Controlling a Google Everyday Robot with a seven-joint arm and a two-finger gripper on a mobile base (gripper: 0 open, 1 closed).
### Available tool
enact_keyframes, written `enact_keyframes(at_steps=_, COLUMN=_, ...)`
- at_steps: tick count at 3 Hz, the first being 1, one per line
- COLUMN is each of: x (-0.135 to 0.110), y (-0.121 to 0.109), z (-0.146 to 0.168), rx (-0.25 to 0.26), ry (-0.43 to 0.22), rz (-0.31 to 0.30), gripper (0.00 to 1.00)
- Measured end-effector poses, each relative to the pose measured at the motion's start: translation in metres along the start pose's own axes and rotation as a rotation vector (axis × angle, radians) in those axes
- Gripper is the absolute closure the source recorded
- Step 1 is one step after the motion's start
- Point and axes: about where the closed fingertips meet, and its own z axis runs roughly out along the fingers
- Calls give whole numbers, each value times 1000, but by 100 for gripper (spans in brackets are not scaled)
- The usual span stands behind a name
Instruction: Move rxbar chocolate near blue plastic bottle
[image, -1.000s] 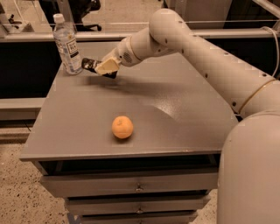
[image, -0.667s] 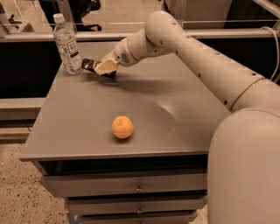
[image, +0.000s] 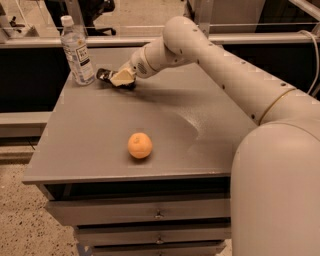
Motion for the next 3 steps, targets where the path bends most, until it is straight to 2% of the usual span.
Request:
enact_keyframes(at_steps=1, x=0, y=1, z=1, rx=-5, ry=-1, rz=2, gripper=5)
enact_keyframes(at_steps=2, x=0, y=3, z=-10, rx=-6, ry=-9, rz=-2, gripper=0)
enact_keyframes(at_steps=3, x=4, y=2, z=-42, rx=8, ry=-40, rz=-2, gripper=0)
